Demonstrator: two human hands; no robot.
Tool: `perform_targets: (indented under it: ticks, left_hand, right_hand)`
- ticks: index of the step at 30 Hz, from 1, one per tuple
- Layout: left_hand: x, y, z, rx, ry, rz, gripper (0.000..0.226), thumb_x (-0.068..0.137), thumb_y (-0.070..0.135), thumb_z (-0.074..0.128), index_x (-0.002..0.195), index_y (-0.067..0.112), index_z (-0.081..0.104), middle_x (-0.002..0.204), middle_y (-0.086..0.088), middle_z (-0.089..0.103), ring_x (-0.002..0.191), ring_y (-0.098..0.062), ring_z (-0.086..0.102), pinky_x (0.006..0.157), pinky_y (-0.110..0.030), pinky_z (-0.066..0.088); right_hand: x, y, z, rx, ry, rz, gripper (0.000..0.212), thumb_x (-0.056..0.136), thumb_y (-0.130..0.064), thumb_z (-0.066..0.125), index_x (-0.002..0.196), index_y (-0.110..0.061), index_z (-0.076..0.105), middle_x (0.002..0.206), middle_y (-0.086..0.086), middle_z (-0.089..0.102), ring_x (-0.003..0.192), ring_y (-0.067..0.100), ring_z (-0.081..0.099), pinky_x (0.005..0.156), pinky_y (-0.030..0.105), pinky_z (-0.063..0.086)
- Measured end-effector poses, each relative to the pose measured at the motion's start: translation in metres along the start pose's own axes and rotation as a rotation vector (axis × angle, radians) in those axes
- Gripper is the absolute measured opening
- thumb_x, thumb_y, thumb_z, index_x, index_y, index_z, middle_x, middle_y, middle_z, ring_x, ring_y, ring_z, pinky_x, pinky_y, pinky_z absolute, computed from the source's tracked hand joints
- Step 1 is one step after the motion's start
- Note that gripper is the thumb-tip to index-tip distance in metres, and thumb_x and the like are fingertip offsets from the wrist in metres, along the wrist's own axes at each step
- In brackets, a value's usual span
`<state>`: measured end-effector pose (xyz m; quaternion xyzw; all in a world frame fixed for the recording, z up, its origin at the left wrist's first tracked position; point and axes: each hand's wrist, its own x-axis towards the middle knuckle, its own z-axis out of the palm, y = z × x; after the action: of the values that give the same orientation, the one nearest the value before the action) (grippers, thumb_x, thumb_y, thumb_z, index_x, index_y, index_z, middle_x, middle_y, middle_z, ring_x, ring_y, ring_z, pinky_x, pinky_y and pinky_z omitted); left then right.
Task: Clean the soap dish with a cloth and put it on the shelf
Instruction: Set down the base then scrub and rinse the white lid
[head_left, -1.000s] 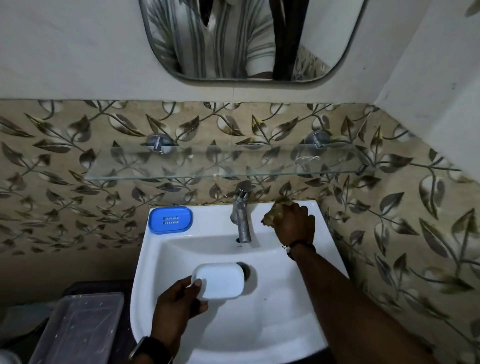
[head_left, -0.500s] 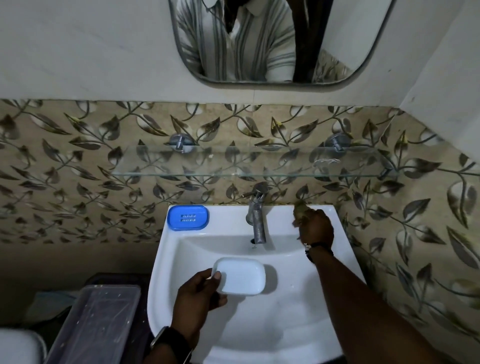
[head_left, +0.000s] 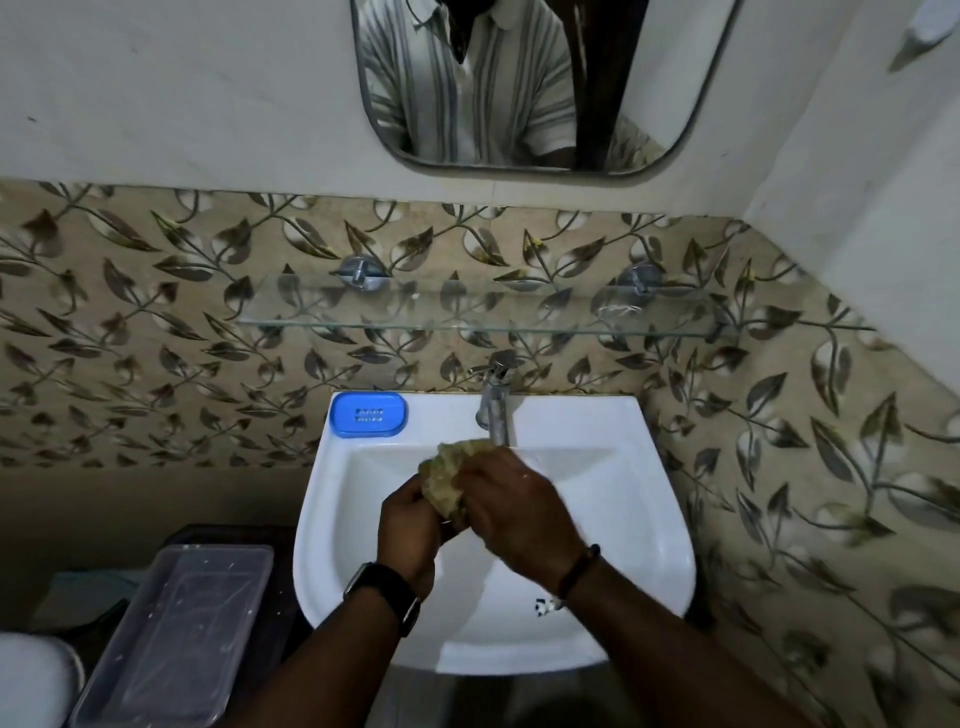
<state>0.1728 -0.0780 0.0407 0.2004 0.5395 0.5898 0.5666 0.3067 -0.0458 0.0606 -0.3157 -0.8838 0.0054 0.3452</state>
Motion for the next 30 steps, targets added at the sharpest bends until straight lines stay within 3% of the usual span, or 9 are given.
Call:
perform_targets:
  ticks: [3, 7, 12, 16, 18, 20, 24, 27, 30]
  left_hand:
    - [-0.006, 0.003, 0.0, -0.062, 0.006, 0.003, 0.023, 0.096, -0.002, 0.057, 0.098, 0.011, 0.076, 0.09, -0.01, 0.079, 0.079, -0.023, 0.072, 0.068, -0.032, 0.061]
    - [-0.004, 0.006, -0.006, -0.008, 0.031, 0.004, 0.023, 0.094, -0.006, 0.056, 0.099, 0.005, 0.075, 0.086, -0.015, 0.074, 0.075, -0.028, 0.064, 0.071, -0.035, 0.055]
    - [-0.001, 0.007, -0.018, 0.076, 0.017, 0.042, 0.019, 0.096, 0.001, 0.058, 0.106, 0.001, 0.074, 0.093, -0.02, 0.076, 0.081, -0.032, 0.068, 0.074, -0.038, 0.058]
    - [-0.001, 0.007, -0.021, 0.097, 0.002, 0.088, 0.018, 0.1, 0.01, 0.058, 0.1, 0.0, 0.073, 0.09, -0.02, 0.076, 0.084, -0.034, 0.071, 0.078, -0.042, 0.063]
    - [-0.001, 0.007, -0.019, 0.062, 0.041, 0.092, 0.017, 0.1, 0.011, 0.06, 0.096, 0.001, 0.073, 0.086, -0.016, 0.074, 0.083, -0.031, 0.07, 0.077, -0.042, 0.063]
    - [-0.001, 0.006, -0.018, 0.034, 0.055, 0.079, 0.016, 0.099, 0.012, 0.061, 0.097, 0.002, 0.073, 0.09, -0.017, 0.075, 0.086, -0.033, 0.07, 0.078, -0.042, 0.064]
    - [0.001, 0.012, -0.016, 0.066, -0.011, 0.051, 0.02, 0.101, 0.007, 0.055, 0.11, 0.004, 0.073, 0.103, -0.02, 0.077, 0.09, -0.032, 0.074, 0.074, -0.035, 0.063]
    - [0.003, 0.017, -0.018, 0.106, -0.038, 0.039, 0.023, 0.1, 0.003, 0.052, 0.107, 0.006, 0.074, 0.1, -0.019, 0.077, 0.084, -0.026, 0.072, 0.071, -0.033, 0.061]
    - [0.009, 0.02, -0.022, 0.105, -0.042, 0.026, 0.02, 0.1, 0.003, 0.054, 0.108, 0.0, 0.071, 0.101, -0.025, 0.076, 0.091, -0.036, 0.074, 0.079, -0.04, 0.063]
  right_hand:
    - [-0.007, -0.008, 0.013, -0.007, -0.028, 0.011, 0.022, 0.082, 0.0, 0.067, 0.101, -0.009, 0.072, 0.104, 0.009, 0.07, 0.109, 0.025, 0.056, 0.101, 0.033, 0.045]
    - [-0.004, -0.01, 0.011, -0.01, -0.072, 0.055, 0.017, 0.081, -0.003, 0.065, 0.096, -0.011, 0.07, 0.099, 0.007, 0.068, 0.097, 0.022, 0.053, 0.085, 0.034, 0.049]
    - [0.006, -0.009, 0.01, 0.053, -0.174, 0.142, 0.012, 0.088, -0.018, 0.06, 0.096, -0.018, 0.07, 0.1, 0.002, 0.071, 0.098, 0.022, 0.058, 0.086, 0.037, 0.051]
    - [0.007, 0.0, 0.003, -0.018, -0.251, 0.227, 0.036, 0.073, -0.006, 0.069, 0.104, -0.024, 0.071, 0.104, -0.004, 0.073, 0.095, 0.024, 0.065, 0.068, 0.031, 0.055]
    - [0.005, 0.006, 0.003, -0.142, -0.269, 0.284, 0.038, 0.064, -0.001, 0.075, 0.097, -0.019, 0.072, 0.093, 0.001, 0.071, 0.088, 0.029, 0.068, 0.059, 0.031, 0.054]
    - [0.007, 0.008, 0.003, -0.161, -0.269, 0.306, 0.039, 0.068, -0.002, 0.073, 0.102, -0.021, 0.073, 0.096, 0.002, 0.07, 0.093, 0.028, 0.068, 0.067, 0.031, 0.054]
    - [0.011, -0.011, 0.002, 0.246, -0.318, 0.247, 0.055, 0.091, -0.015, 0.046, 0.141, -0.038, 0.052, 0.145, -0.006, 0.053, 0.134, 0.014, 0.045, 0.112, 0.025, 0.038]
    - [0.009, -0.005, 0.009, 0.344, -0.328, 0.195, 0.051, 0.092, -0.012, 0.044, 0.14, -0.024, 0.057, 0.146, 0.003, 0.052, 0.139, 0.02, 0.042, 0.117, 0.032, 0.035]
    - [0.014, 0.008, 0.008, 0.432, -0.263, 0.226, 0.046, 0.089, -0.002, 0.058, 0.132, -0.017, 0.064, 0.144, -0.008, 0.056, 0.138, 0.0, 0.044, 0.115, 0.022, 0.035]
